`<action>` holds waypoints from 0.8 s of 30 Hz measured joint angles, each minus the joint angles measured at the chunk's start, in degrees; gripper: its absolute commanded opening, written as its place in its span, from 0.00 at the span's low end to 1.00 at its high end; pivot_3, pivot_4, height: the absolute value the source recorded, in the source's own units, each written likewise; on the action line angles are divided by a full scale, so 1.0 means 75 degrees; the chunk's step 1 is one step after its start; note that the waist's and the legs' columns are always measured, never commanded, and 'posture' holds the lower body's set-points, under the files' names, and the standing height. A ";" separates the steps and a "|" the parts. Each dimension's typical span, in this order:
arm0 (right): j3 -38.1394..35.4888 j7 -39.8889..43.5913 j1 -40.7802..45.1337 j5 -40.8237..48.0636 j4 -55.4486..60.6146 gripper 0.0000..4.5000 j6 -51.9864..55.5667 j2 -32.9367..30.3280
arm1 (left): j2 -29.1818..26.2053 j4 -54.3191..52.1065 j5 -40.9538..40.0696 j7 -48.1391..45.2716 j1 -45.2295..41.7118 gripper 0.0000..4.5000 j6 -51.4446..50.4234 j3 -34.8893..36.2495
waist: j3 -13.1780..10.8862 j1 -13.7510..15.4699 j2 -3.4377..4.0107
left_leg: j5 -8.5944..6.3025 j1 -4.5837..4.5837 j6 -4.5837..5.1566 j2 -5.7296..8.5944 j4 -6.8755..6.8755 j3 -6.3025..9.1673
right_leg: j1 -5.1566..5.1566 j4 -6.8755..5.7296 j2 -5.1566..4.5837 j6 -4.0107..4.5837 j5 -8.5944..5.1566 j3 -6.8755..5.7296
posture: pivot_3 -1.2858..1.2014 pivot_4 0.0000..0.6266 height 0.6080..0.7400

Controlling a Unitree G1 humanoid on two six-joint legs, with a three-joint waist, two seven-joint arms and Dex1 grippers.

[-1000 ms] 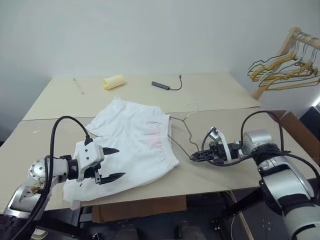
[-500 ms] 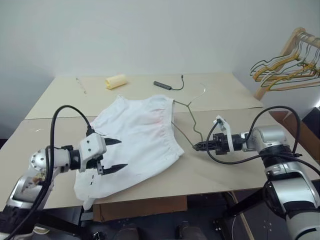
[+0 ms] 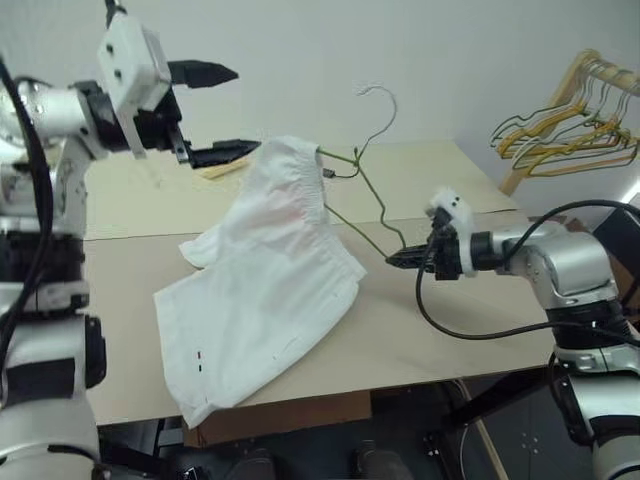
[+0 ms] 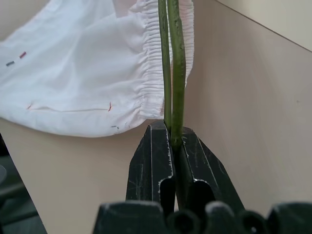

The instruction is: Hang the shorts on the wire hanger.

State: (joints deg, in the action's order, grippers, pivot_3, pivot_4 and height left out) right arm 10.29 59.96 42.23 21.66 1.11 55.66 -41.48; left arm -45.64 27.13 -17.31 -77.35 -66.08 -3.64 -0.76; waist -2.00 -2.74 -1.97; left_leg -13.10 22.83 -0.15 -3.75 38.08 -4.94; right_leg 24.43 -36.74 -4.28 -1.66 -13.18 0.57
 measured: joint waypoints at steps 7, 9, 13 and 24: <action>0.0776 0.0028 0.0016 -0.0350 0.0656 0.00 -0.0436 0.0006 | 0.0138 0.2655 0.0678 -0.1848 -0.0815 1.00 0.0687 -0.0930 | -0.0003 -0.0009 0.0004 | 0.0000 0.0022 0.0000 -0.0006 0.0005 -0.0001 | 0.0025 -0.0009 0.0002 0.0005 -0.0003 0.0001 | 0.50 0.00 1.00; 0.0963 0.0011 0.0073 -0.0434 0.0751 0.00 -0.0451 0.0041 | 0.0121 0.2944 0.0621 -0.1961 -0.0832 1.00 0.0693 -0.1348 | -0.0003 -0.0011 0.0004 | 0.0000 0.0062 0.0000 -0.0008 0.0024 0.0000 | 0.0063 -0.0023 0.0001 0.0011 0.0002 0.0002 | 0.50 0.00 1.00; 0.1343 0.0012 0.0109 -0.0687 0.0919 0.00 -0.0680 0.0079 | -0.0059 0.3246 0.0343 -0.1994 -0.0835 1.00 0.0885 -0.2462 | -0.0005 -0.0013 0.0006 | -0.0006 0.0134 0.0011 -0.0014 0.0075 0.0003 | 0.0122 -0.0052 0.0005 0.0039 0.0019 0.0004 | 0.50 0.00 1.00; 0.1882 0.0014 0.0110 -0.1216 0.1113 0.00 -0.1071 0.0153 | -0.0333 0.3486 -0.0111 -0.2001 -0.0834 0.69 0.1205 -0.4078 | -0.0007 -0.0003 0.0006 | -0.0011 0.0135 0.0017 -0.0016 0.0105 0.0001 | 0.0115 -0.0059 0.0002 0.0009 0.0007 0.0003 | 0.49 0.00 1.00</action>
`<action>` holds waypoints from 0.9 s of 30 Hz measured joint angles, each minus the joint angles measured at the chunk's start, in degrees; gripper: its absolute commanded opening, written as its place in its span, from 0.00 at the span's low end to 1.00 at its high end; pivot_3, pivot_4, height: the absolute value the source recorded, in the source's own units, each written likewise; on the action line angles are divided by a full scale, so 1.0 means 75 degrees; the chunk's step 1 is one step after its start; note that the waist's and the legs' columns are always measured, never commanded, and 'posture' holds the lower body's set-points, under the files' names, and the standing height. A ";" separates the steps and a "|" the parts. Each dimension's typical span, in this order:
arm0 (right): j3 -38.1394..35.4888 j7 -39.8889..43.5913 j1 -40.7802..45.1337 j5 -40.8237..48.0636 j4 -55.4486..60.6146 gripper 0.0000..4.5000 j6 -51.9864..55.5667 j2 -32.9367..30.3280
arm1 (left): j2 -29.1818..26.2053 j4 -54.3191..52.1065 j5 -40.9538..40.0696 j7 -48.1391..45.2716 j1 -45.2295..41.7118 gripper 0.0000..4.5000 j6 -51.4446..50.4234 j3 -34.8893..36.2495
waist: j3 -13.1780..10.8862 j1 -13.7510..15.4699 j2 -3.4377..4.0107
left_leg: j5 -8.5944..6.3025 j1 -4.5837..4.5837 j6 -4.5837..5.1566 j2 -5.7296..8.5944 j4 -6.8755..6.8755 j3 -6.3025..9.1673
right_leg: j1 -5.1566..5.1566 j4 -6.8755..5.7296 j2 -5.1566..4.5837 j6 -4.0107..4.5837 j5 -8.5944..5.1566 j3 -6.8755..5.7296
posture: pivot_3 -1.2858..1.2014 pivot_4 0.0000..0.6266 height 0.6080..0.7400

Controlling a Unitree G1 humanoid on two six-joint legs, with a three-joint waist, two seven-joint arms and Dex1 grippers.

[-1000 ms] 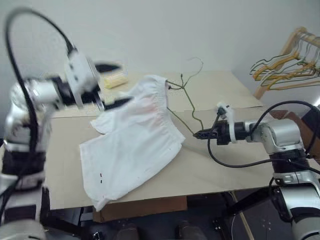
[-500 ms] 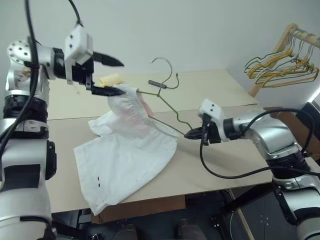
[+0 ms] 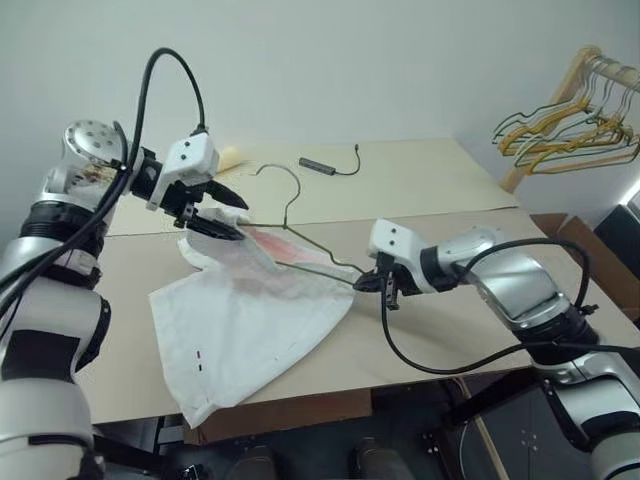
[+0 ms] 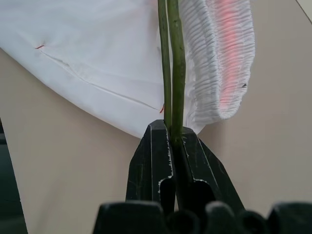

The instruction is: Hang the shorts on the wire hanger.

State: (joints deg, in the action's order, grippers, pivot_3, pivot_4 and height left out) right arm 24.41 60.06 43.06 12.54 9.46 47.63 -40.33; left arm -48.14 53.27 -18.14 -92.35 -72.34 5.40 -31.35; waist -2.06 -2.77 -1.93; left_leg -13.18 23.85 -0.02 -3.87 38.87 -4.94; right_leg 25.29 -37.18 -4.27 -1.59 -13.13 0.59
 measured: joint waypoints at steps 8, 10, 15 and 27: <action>-0.0001 0.0063 0.0001 -0.0018 0.0018 0.00 -0.0004 0.0027 | -0.0122 0.0086 -0.0206 -0.0002 0.0014 0.21 0.0118 -0.0761 | 0.0000 -0.0045 0.0000 | 0.0000 0.0000 0.0000 0.0000 0.0003 0.0000 | 0.0000 -0.0002 0.0000 0.0003 0.0002 0.0001 | 0.49 0.00 1.00; -0.0006 0.0033 0.0005 -0.0024 0.0017 0.00 -0.0003 0.0035 | -0.0121 0.0152 -0.0270 -0.0003 0.0014 0.08 0.0136 -0.0849 | 0.0000 -0.0084 0.0000 | 0.0000 0.0000 0.0000 0.0000 0.0004 0.0000 | 0.0000 -0.0003 0.0000 0.0004 0.0002 0.0001 | 0.49 0.00 1.00; -0.0042 -0.0075 0.0007 -0.0091 0.0011 0.00 0.0002 0.0032 | -0.0121 0.0173 -0.0336 -0.0003 0.0014 0.01 0.0277 -0.0998 | 0.0000 -0.0141 0.0000 | 0.0000 0.0001 0.0000 0.0001 0.0005 0.0000 | -0.0001 -0.0003 -0.0001 0.0004 0.0004 0.0001 | 0.49 0.00 1.00; -0.0646 -0.0685 -0.0663 -0.0298 -0.0013 0.42 -0.1274 0.0195 | 0.0185 0.0735 0.0194 -0.0004 0.0036 0.01 0.0957 -0.0137 | 0.0000 -0.0182 -0.0001 | 0.0000 0.0000 0.0000 0.0003 0.0011 -0.0001 | -0.0004 -0.0003 -0.0001 0.0019 0.0017 0.0002 | 0.48 0.00 1.00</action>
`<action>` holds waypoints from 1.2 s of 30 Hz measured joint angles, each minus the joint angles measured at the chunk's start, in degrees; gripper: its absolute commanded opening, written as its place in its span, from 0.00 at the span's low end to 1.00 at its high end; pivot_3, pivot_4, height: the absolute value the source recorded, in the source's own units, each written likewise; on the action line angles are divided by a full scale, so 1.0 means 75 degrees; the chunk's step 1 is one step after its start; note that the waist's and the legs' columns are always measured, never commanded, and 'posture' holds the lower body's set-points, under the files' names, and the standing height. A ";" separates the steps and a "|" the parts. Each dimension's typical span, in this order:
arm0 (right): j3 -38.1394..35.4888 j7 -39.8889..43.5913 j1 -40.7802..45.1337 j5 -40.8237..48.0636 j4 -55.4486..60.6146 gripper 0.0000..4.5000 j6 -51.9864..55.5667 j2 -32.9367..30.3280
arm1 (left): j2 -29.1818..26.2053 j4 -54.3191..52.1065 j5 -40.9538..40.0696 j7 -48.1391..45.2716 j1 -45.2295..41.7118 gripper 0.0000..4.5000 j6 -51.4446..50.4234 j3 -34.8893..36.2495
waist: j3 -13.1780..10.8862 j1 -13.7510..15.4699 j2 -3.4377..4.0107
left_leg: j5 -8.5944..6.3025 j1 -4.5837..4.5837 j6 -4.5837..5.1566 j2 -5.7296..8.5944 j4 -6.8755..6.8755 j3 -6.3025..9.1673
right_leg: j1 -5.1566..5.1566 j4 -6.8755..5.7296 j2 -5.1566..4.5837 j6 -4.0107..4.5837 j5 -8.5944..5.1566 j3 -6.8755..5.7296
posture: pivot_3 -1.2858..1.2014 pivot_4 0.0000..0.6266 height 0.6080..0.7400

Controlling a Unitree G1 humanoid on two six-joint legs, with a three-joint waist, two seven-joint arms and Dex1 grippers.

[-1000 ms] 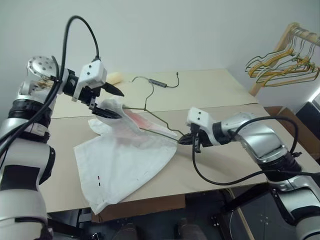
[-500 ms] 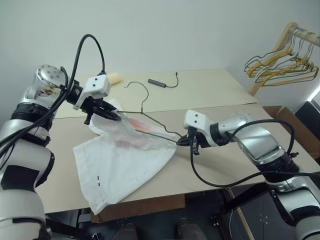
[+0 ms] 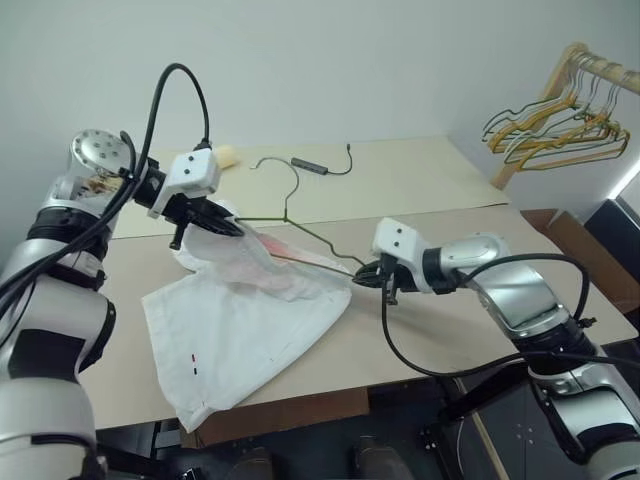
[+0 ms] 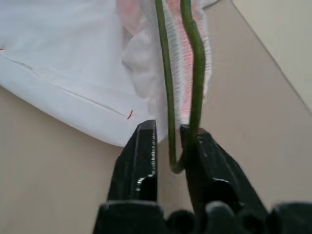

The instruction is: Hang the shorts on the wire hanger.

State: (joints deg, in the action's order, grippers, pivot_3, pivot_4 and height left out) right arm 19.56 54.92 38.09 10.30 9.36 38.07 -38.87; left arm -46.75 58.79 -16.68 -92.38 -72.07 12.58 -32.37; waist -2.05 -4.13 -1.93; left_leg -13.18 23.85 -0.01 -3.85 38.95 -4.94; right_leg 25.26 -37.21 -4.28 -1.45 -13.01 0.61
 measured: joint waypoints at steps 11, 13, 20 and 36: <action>-0.2043 -0.1256 -0.0730 0.0478 -0.0198 0.99 0.1299 0.0093 | -0.0012 0.0398 0.0613 0.0000 0.0012 0.01 0.0268 0.0600 | 0.0001 -0.0011 -0.0001 | 0.0000 -0.0003 0.0000 0.0000 0.0002 0.0001 | -0.0005 -0.0002 0.0000 0.0004 0.0004 -0.0001 | 0.47 0.00 1.00; -0.2406 -0.1413 -0.0979 0.0747 -0.0158 0.99 0.1853 0.0250 | -0.0007 0.0485 0.0752 0.0000 0.0011 0.01 0.0299 0.0796 | 0.0001 -0.0015 -0.0002 | 0.0000 -0.0003 0.0000 0.0000 0.0001 0.0002 | -0.0007 -0.0001 0.0000 0.0004 0.0004 -0.0001 | 0.47 0.00 1.00; -0.2713 -0.2256 -0.1485 0.1802 -0.0132 0.99 0.3187 0.2316 | 0.0069 0.0657 0.1048 0.0000 0.0011 0.01 0.0344 0.1217 | 0.0002 -0.0238 -0.0003 | 0.0001 -0.0011 0.0001 0.0001 0.0009 0.0007 | -0.0010 -0.0026 0.0001 0.0004 0.0005 0.0004 | 0.48 0.00 1.00; -0.2119 -0.2894 -0.1040 0.1826 -0.1777 0.16 0.2875 0.3612 | 0.0027 0.0661 0.1198 0.0000 0.0086 0.01 0.0319 0.1521 | 0.0003 -0.0373 -0.0004 | 0.0001 -0.0010 0.0001 0.0005 0.0012 0.0014 | -0.0008 -0.0043 -0.0004 0.0000 0.0002 0.0004 | 0.49 0.00 1.00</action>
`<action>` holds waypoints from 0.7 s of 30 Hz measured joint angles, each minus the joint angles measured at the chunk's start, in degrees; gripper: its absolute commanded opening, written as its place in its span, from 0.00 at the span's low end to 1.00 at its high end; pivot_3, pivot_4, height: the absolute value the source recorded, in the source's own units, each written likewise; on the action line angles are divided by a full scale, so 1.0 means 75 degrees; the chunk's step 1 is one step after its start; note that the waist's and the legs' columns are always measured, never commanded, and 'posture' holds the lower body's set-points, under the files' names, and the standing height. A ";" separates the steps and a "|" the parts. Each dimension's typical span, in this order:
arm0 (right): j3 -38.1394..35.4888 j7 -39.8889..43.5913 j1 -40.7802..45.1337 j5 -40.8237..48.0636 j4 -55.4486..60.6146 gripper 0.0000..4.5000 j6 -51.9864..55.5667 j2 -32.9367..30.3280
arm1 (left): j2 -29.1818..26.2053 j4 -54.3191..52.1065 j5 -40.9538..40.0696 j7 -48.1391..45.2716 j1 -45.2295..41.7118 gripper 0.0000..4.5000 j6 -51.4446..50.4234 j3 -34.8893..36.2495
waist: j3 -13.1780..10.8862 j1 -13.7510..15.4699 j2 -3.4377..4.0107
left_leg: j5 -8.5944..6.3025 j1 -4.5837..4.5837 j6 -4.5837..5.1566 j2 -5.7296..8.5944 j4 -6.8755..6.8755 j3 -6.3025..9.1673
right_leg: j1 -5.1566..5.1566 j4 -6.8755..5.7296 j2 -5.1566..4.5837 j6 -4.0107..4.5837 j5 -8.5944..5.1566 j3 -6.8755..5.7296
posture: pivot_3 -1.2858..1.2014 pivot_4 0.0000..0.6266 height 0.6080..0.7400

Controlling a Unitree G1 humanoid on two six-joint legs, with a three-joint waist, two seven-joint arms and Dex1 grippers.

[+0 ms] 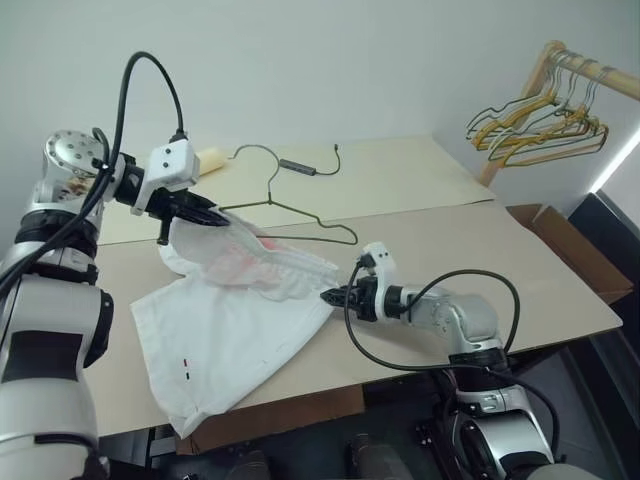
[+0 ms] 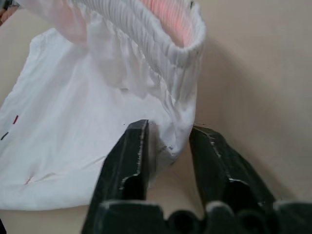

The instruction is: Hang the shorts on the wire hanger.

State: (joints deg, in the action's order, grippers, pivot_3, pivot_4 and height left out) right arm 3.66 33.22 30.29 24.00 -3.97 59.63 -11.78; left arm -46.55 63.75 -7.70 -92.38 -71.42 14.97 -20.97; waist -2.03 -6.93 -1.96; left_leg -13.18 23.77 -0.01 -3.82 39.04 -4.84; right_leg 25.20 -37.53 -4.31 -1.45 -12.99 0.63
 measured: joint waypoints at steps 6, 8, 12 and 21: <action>-0.0043 -0.0052 -0.0001 -0.0036 -0.0001 0.01 -0.0319 -0.0135 | -0.0120 -0.0112 -0.0054 0.0000 0.0139 0.01 -0.0045 -0.0012 | 0.0000 -0.0004 0.0000 | 0.0000 0.0000 0.0000 0.0000 0.0000 0.0001 | 0.0000 0.0000 0.0000 -0.0001 -0.0001 0.0000 | 0.49 0.00 1.00; -0.0063 -0.0039 -0.0002 -0.0038 0.0000 0.01 -0.0390 -0.0310 | -0.0199 -0.0254 -0.0148 0.0000 0.0228 0.01 -0.0064 -0.0080 | 0.0000 -0.0004 0.0000 | 0.0000 0.0000 0.0000 0.0000 0.0000 0.0001 | 0.0000 0.0000 0.0000 -0.0001 -0.0001 0.0001 | 0.49 0.00 1.00; -0.0302 -0.0020 0.0052 -0.0039 -0.0051 0.01 -0.0534 -0.0833 | -0.0315 -0.0496 -0.0472 0.0000 0.0302 0.01 -0.0173 -0.0335 | 0.0000 0.0020 0.0000 | 0.0000 0.0000 0.0000 0.0002 0.0000 0.0001 | -0.0001 0.0001 -0.0002 -0.0002 -0.0001 0.0000 | 0.49 0.00 1.00; -0.0382 0.0444 0.0293 -0.0026 -0.0651 0.01 -0.0897 -0.1637 | -0.0329 -0.0756 -0.0919 0.0000 0.0319 0.01 -0.0251 -0.0655 | 0.0000 -0.0039 0.0000 | 0.0000 -0.0006 0.0000 0.0002 -0.0001 -0.0004 | 0.0000 0.0000 0.0001 -0.0002 -0.0002 0.0010 | 0.48 0.00 1.00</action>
State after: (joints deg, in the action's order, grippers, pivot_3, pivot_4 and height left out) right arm 0.80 36.55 32.49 23.80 -8.85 52.90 -24.06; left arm -49.02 58.08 -14.60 -92.38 -69.03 13.08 -25.88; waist -2.03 -7.23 -1.96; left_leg -13.18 23.73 -0.01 -3.80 39.04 -4.87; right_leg 25.20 -37.53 -4.30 -1.47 -13.00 0.70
